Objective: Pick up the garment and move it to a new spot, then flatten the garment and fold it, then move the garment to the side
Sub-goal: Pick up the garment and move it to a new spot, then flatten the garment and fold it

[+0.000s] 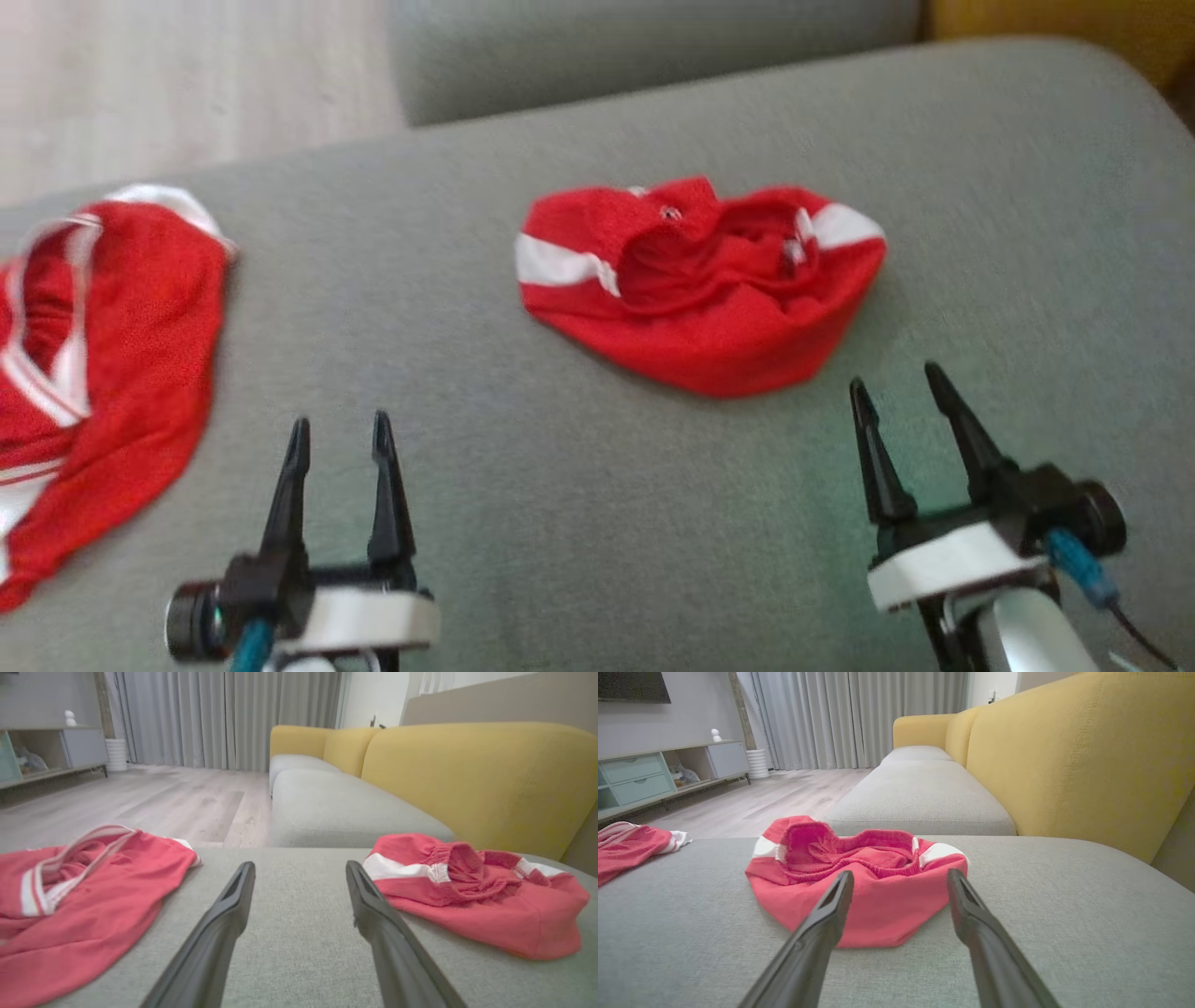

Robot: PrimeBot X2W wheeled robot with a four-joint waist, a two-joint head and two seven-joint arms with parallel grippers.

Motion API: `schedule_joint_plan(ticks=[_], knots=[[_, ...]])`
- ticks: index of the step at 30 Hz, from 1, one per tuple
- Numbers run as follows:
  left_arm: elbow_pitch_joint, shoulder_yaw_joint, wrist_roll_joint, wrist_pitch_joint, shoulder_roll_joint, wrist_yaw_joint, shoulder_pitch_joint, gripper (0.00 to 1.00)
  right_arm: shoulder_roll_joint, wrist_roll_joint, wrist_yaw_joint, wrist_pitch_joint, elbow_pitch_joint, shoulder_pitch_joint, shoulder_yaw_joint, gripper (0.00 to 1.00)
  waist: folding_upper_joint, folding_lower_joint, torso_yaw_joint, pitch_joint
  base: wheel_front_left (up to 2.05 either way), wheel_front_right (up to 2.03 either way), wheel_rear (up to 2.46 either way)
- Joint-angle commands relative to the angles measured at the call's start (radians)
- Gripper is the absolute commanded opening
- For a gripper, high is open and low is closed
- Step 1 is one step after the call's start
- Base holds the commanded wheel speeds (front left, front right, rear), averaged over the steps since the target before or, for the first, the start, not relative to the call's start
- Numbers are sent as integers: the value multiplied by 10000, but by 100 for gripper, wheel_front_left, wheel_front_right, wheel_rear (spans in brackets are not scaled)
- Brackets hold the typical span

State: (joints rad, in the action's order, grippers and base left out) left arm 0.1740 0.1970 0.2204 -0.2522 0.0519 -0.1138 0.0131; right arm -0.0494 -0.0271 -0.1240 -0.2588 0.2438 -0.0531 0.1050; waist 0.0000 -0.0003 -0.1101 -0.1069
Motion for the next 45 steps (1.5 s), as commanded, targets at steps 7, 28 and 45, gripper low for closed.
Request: schedule_joint_plan(ticks=[7,28,45], knots=[[-1313,-269,-271,-94,-14,-695,-1193,100,-9,-28,-67,-30,-603,543,192,100,0,3,809,1117,0,0,0],[-1035,22,-862,-95,-16,-721,-1566,100,-9,-152,-67,-30,-547,791,273,100,0,3,878,1411,0,0,0],[-920,55,-949,-95,-16,-700,-1514,100,-9,-207,-67,-30,-513,706,306,100,0,3,723,1346,0,0,0]])
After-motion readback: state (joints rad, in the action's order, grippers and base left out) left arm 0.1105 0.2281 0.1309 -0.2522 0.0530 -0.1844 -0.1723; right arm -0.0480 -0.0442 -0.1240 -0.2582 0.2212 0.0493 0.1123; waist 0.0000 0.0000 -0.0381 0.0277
